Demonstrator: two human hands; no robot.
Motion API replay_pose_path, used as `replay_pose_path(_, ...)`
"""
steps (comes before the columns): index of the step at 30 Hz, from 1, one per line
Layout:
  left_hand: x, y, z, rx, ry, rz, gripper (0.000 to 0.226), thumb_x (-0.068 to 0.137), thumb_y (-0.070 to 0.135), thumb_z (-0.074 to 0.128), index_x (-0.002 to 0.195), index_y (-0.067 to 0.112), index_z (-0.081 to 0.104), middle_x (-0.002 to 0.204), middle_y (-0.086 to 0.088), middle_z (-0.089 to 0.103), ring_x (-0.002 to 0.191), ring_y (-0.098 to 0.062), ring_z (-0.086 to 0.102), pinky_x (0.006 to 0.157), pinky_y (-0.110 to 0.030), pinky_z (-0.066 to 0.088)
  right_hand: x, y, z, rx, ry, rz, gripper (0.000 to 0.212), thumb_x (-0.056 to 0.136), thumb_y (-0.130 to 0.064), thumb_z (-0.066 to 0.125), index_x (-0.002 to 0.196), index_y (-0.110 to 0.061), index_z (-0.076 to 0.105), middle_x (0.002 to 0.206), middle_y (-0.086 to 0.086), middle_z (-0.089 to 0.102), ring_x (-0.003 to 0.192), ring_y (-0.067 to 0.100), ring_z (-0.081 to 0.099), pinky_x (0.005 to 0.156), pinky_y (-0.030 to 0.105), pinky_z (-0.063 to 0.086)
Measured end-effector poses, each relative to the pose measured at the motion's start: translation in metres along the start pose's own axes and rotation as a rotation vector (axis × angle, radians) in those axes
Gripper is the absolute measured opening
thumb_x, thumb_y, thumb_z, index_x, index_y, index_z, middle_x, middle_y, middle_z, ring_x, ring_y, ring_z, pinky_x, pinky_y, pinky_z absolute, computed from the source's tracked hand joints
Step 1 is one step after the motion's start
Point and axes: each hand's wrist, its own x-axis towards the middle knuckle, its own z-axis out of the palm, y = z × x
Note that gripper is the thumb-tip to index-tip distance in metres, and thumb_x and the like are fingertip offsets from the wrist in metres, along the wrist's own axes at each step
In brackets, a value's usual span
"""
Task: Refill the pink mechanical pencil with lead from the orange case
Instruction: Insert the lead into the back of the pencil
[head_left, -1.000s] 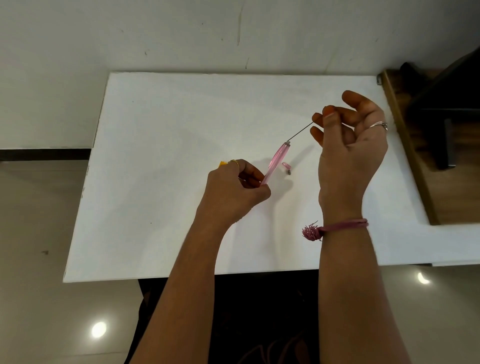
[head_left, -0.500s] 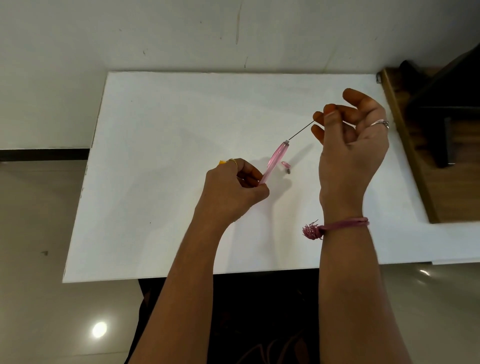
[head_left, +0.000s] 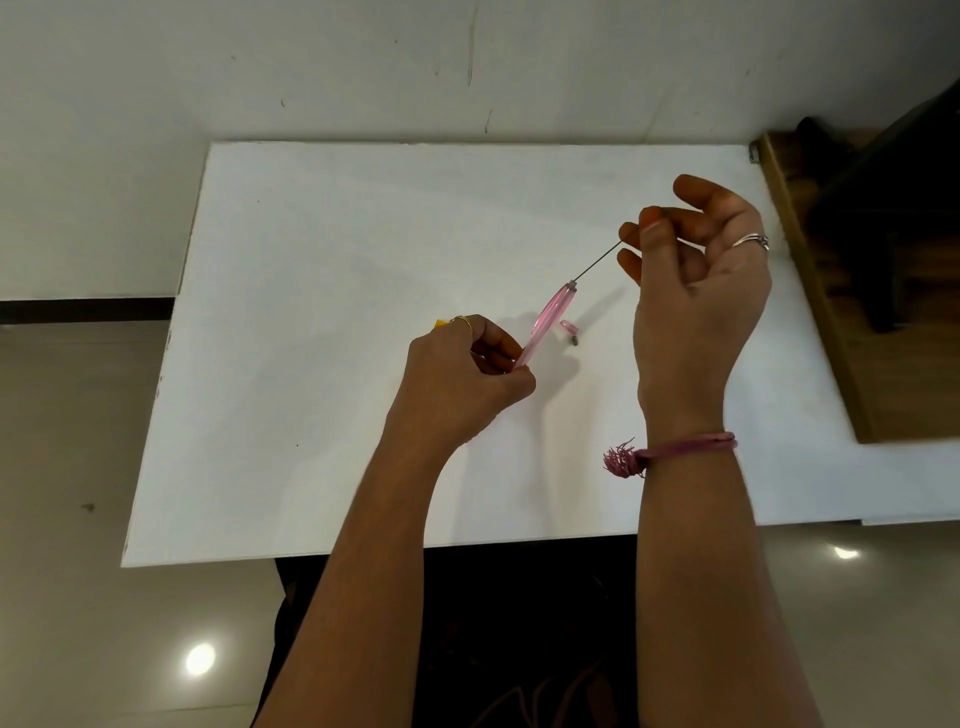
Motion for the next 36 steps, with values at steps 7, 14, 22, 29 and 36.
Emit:
replay_pose_path(7,0.001,-0.001,-0.002,0.002,0.003,-0.002,0.015,0.065,0.018,0.075,0.072,0.026,0.065,0.07,0.005,0.068,0.058,-0.008,0.062,0.051,-0.02,0.051,0.0,0.0,0.001,0.005,0.001,-0.006,0.022,0.092,-0.009,0.057,0.114,-0.009,0.057,0.101,0.009,0.069,0.086,0.015,0.072,0.077,0.031,0.06)
replay_pose_path(14,0.001,-0.001,-0.002,-0.003,0.005,-0.005,0.015,0.065,0.018,0.075,0.072,0.026,0.065,0.07,0.005,0.068,0.057,-0.008,0.062,0.05,-0.018,0.05,0.001,0.001,0.001,-0.019,-0.022,-0.025,0.02,0.092,-0.01,0.058,0.113,-0.01,0.057,0.099,0.007,0.069,0.086,0.015,0.072,0.078,0.034,0.06)
replay_pose_path(22,0.001,0.0,-0.001,-0.007,0.008,0.001,0.016,0.065,0.018,0.075,0.07,0.028,0.064,0.068,0.007,0.067,0.055,-0.006,0.061,0.051,-0.018,0.05,0.0,0.004,0.002,-0.092,-0.091,-0.075,0.021,0.093,-0.013,0.058,0.114,-0.009,0.057,0.097,0.002,0.068,0.085,0.013,0.071,0.079,0.03,0.059)
replay_pose_path(29,0.001,0.0,-0.001,-0.007,0.012,0.011,0.016,0.065,0.018,0.076,0.07,0.028,0.064,0.067,0.009,0.067,0.054,-0.004,0.06,0.047,-0.014,0.048,0.001,0.009,0.001,-0.154,-0.176,-0.107,0.017,0.092,-0.016,0.059,0.109,-0.016,0.059,0.095,-0.004,0.067,0.086,0.012,0.07,0.078,0.025,0.058)
replay_pose_path(36,0.001,0.0,-0.001,-0.006,0.025,0.026,0.017,0.067,0.018,0.076,0.07,0.029,0.063,0.065,0.011,0.065,0.056,-0.001,0.059,0.047,-0.009,0.046,-0.002,0.016,0.002,-0.204,-0.264,-0.109,0.02,0.096,-0.024,0.051,0.114,-0.019,0.059,0.084,-0.009,0.069,0.083,0.003,0.069,0.075,0.01,0.049)
